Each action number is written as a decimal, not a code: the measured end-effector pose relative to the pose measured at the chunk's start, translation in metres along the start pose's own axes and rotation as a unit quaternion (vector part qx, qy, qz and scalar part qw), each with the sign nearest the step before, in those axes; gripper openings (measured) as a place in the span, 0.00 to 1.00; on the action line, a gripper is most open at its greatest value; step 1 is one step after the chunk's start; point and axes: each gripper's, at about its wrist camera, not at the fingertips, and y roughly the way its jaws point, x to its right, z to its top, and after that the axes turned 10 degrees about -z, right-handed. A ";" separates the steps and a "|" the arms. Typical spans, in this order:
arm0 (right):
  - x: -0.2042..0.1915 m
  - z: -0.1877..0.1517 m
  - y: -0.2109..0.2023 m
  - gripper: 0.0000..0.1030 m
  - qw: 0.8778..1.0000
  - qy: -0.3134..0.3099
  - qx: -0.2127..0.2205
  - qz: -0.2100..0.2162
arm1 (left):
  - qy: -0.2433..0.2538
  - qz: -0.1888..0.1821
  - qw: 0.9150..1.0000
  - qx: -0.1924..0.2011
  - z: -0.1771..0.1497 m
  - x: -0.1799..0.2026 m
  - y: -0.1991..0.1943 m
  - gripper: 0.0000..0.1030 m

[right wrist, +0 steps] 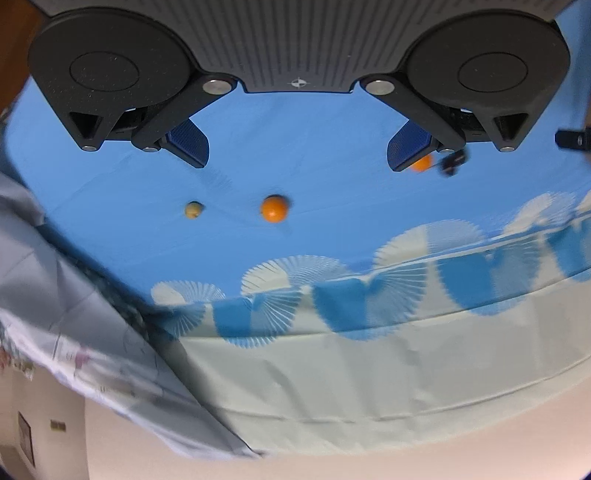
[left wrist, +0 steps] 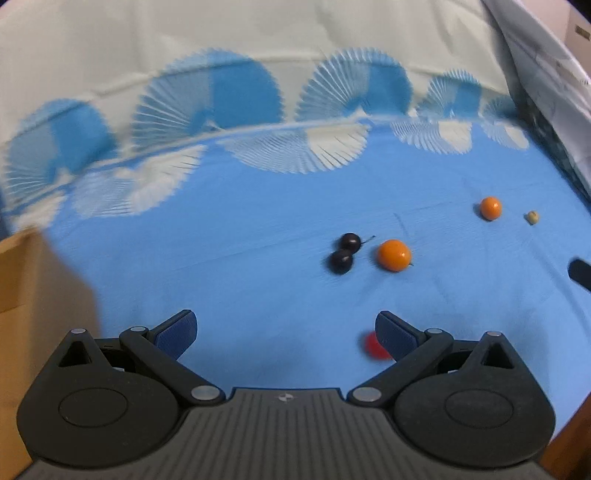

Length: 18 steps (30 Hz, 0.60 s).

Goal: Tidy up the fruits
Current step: 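Move both tools from the box toward the fruits on the sheet, then grasp the dark plum with the left tool while the right tool grasps an orange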

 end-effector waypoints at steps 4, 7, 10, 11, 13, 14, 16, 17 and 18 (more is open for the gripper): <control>-0.005 0.011 0.076 0.99 1.000 -0.002 -0.020 0.000 | 0.020 -0.012 0.999 -0.034 0.021 0.004 0.069 1.00; -0.011 0.018 0.132 0.99 0.999 -0.004 -0.044 0.005 | 0.017 -0.022 0.998 -0.050 0.033 0.002 0.105 1.00; -0.017 0.025 0.178 0.99 0.998 -0.003 -0.059 -0.017 | 0.016 -0.023 0.998 -0.050 0.041 0.001 0.127 1.00; -0.019 0.026 0.191 0.99 0.998 -0.005 -0.063 -0.021 | 0.017 -0.026 0.998 -0.048 0.043 0.000 0.133 1.00; -0.020 0.028 0.211 0.99 0.997 -0.003 -0.068 -0.029 | 0.017 -0.034 0.998 -0.048 0.046 0.000 0.142 1.00; -0.022 0.028 0.220 0.99 0.997 -0.003 -0.073 -0.032 | 0.016 -0.036 0.998 -0.049 0.047 -0.001 0.146 0.99; -0.021 0.024 0.231 0.99 0.996 -0.001 -0.081 -0.038 | 0.015 -0.046 0.997 -0.054 0.046 -0.001 0.151 0.93; -0.022 0.022 0.235 0.99 0.996 -0.003 -0.077 -0.042 | 0.018 -0.049 0.997 -0.058 0.044 0.000 0.152 0.87; -0.024 0.020 0.236 0.99 0.997 -0.011 -0.063 -0.044 | 0.026 -0.040 0.997 -0.058 0.042 0.002 0.151 0.79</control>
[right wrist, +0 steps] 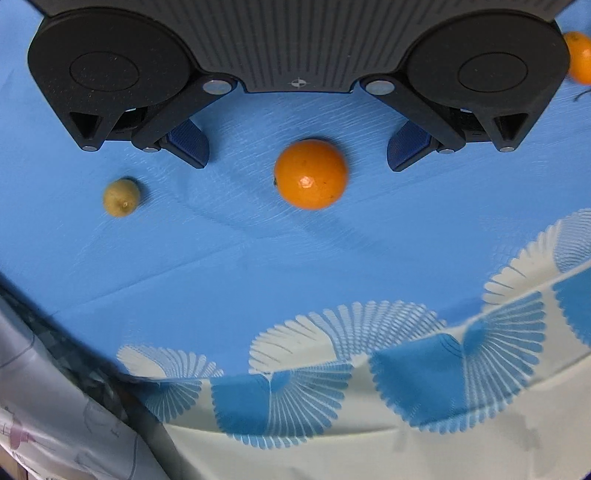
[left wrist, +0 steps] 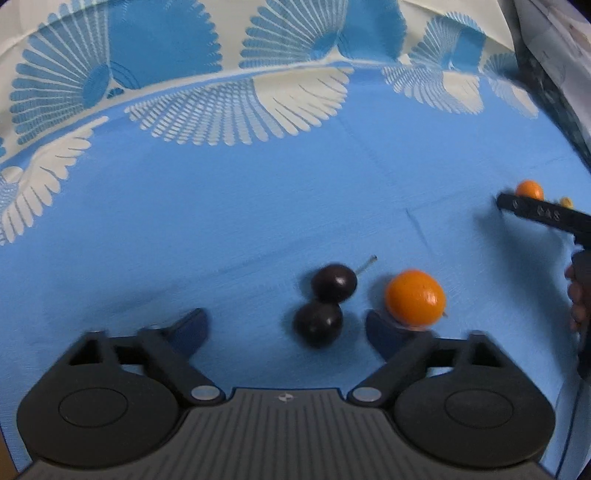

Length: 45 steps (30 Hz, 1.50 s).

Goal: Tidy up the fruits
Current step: 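Grasp the dark plum with the left tool while the right tool grasps an orange, then carry the dark plum and orange with both tools over the box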

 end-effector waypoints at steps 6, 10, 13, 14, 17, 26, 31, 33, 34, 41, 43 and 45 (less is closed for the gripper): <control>-0.006 -0.004 -0.015 0.39 0.999 -0.030 0.040 0.014 | 0.037 0.002 0.999 0.015 -0.004 0.015 -0.010 0.27; -0.005 -0.004 -0.027 0.39 0.999 -0.032 0.036 0.015 | 0.039 0.009 0.999 0.012 -0.010 0.021 -0.019 0.27; 0.000 -0.003 -0.045 0.39 0.999 -0.018 0.039 0.021 | 0.022 0.008 1.000 0.012 -0.014 0.024 -0.034 0.27; 0.002 -0.004 -0.054 0.39 0.999 -0.013 0.040 0.025 | 0.017 0.008 1.000 0.013 -0.016 0.026 -0.042 0.27; 0.004 -0.009 -0.084 0.39 0.998 -0.003 0.043 0.036 | 0.003 0.015 1.000 0.013 -0.025 0.032 -0.063 0.27; 0.000 -0.033 -0.195 0.39 0.994 0.026 0.041 0.099 | -0.019 0.032 0.999 0.033 -0.062 0.040 -0.156 0.27; -0.014 -0.044 -0.269 0.40 0.988 0.021 0.060 0.140 | -0.033 0.041 0.997 0.057 -0.085 0.036 -0.216 0.27; -0.019 -0.050 -0.298 0.40 0.985 0.020 0.069 0.158 | -0.038 0.046 0.996 0.065 -0.097 0.033 -0.242 0.27; -0.022 -0.053 -0.311 0.40 0.983 0.017 0.073 0.167 | -0.041 0.048 0.996 0.068 -0.102 0.030 -0.252 0.27; -0.044 -0.081 -0.403 0.40 0.970 -0.012 0.077 0.232 | -0.078 0.094 0.990 0.075 -0.155 0.007 -0.329 0.27; -0.052 -0.090 -0.425 0.40 0.965 -0.026 0.078 0.250 | -0.087 0.101 0.988 0.075 -0.173 0.000 -0.347 0.27; -0.059 -0.101 -0.448 0.40 0.959 -0.040 0.078 0.268 | -0.094 0.109 0.987 0.075 -0.191 -0.006 -0.364 0.27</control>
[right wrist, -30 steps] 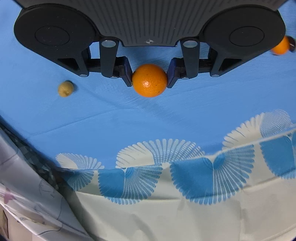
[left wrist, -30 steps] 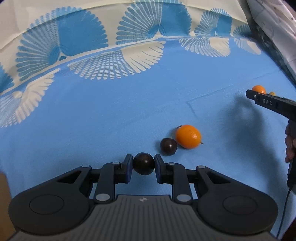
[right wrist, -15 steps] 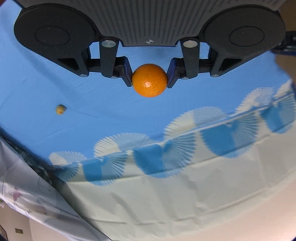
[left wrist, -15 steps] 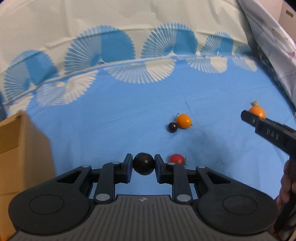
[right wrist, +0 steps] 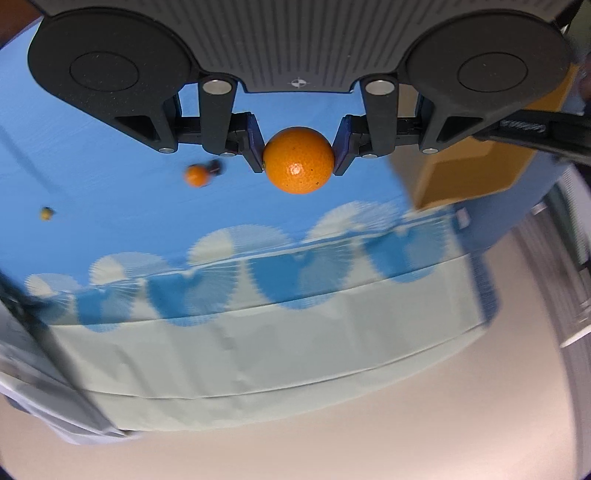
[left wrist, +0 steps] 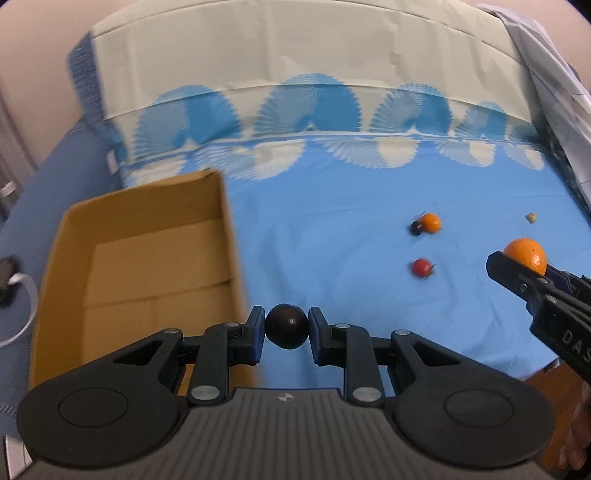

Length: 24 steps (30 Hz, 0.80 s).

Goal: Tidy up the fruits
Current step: 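Carry the dark plum and orange with both tools over the box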

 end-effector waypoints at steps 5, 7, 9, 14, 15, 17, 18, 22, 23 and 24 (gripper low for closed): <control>-0.045 -0.019 -0.033 0.40 0.998 -0.035 -0.013 0.044 | -0.022 0.006 1.000 -0.001 -0.038 -0.032 -0.038 0.27; -0.062 -0.028 -0.045 0.40 0.997 -0.049 -0.020 0.058 | -0.031 0.008 0.999 0.001 -0.052 -0.043 -0.050 0.27; -0.078 -0.037 -0.056 0.40 0.995 -0.064 -0.026 0.070 | -0.040 0.008 0.999 0.003 -0.064 -0.052 -0.061 0.27; -0.112 -0.056 -0.082 0.40 0.990 -0.103 -0.032 0.091 | -0.059 0.006 0.998 0.016 -0.089 -0.071 -0.086 0.27; -0.118 -0.057 -0.085 0.40 0.989 -0.110 -0.031 0.095 | -0.062 0.006 0.998 0.018 -0.094 -0.074 -0.091 0.27; -0.128 -0.061 -0.094 0.40 0.987 -0.124 -0.026 0.101 | -0.068 0.005 0.998 0.019 -0.104 -0.078 -0.097 0.27; -0.131 -0.062 -0.096 0.40 0.986 -0.129 -0.024 0.103 | -0.071 0.004 0.997 0.020 -0.109 -0.081 -0.101 0.27; -0.144 -0.065 -0.102 0.40 0.983 -0.145 -0.022 0.110 | -0.080 0.003 0.997 0.023 -0.124 -0.090 -0.111 0.27; -0.146 -0.066 -0.104 0.40 0.982 -0.148 -0.021 0.111 | -0.082 0.004 0.996 0.025 -0.127 -0.093 -0.113 0.27; -0.149 -0.066 -0.105 0.40 0.982 -0.152 -0.020 0.112 | -0.084 0.005 0.996 0.026 -0.130 -0.094 -0.115 0.27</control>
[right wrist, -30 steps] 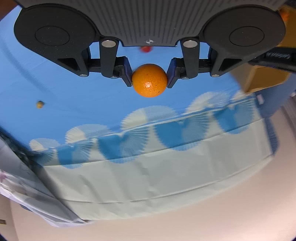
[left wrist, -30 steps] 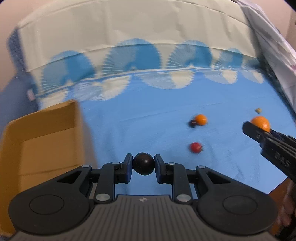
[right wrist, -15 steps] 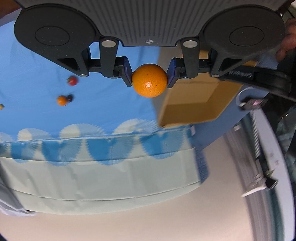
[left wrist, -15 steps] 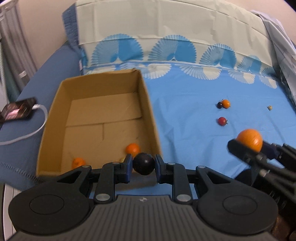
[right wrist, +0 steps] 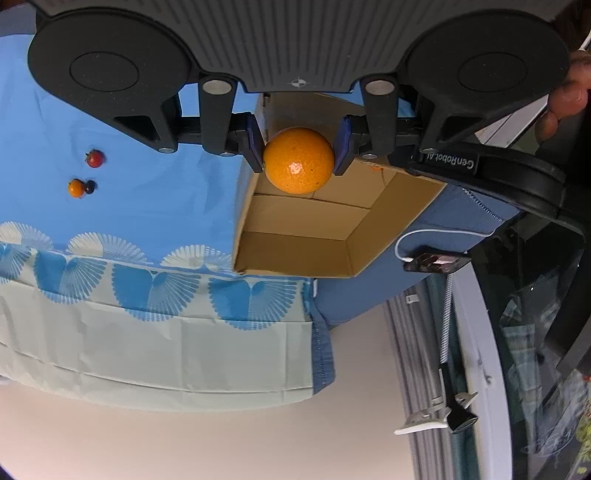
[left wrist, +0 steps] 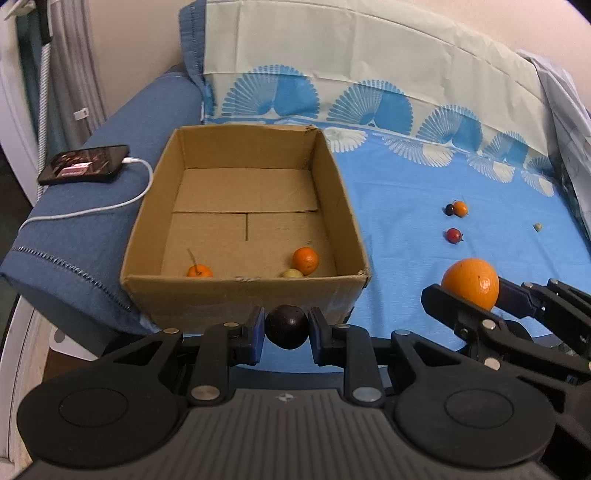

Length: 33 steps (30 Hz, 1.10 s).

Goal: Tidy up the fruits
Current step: 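Carry the dark plum and orange with both tools over the box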

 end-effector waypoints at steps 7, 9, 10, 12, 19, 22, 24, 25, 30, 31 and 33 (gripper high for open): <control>-0.008 0.001 -0.002 0.40 1.000 -0.012 -0.002 -0.001 | -0.010 -0.003 1.000 0.004 -0.006 -0.011 -0.005 0.27; -0.009 0.001 -0.001 0.40 1.000 -0.013 -0.004 -0.002 | -0.013 -0.005 1.000 0.005 -0.005 -0.013 -0.005 0.27; -0.009 0.001 0.000 0.40 1.000 -0.013 -0.006 -0.002 | -0.013 -0.006 1.000 0.004 -0.004 -0.014 -0.004 0.27; -0.008 0.001 0.002 0.40 1.000 -0.015 -0.009 -0.001 | -0.016 -0.007 1.000 0.003 -0.004 -0.015 -0.002 0.27; -0.009 0.001 0.011 0.40 1.000 -0.018 -0.019 -0.001 | -0.024 -0.010 1.000 -0.001 0.002 -0.021 0.004 0.27; -0.009 0.002 0.014 0.40 1.000 -0.020 -0.020 -0.003 | -0.027 -0.009 1.000 -0.001 0.005 -0.024 0.007 0.27; -0.010 0.005 0.017 0.40 1.000 -0.023 -0.016 -0.007 | -0.027 -0.008 1.000 0.000 0.008 -0.026 0.008 0.27; -0.010 0.008 0.018 0.40 1.000 -0.024 -0.014 -0.008 | -0.026 -0.007 1.000 0.002 0.010 -0.028 0.008 0.27; -0.009 0.021 0.031 0.40 1.000 -0.027 -0.007 -0.011 | -0.034 -0.002 0.999 0.011 0.025 -0.038 0.012 0.27; -0.010 0.023 0.034 0.40 1.000 -0.027 -0.007 -0.011 | -0.034 0.001 0.999 0.013 0.028 -0.039 0.012 0.27; -0.011 0.026 0.039 0.40 1.000 -0.028 -0.006 -0.011 | -0.038 0.003 0.999 0.015 0.035 -0.043 0.015 0.27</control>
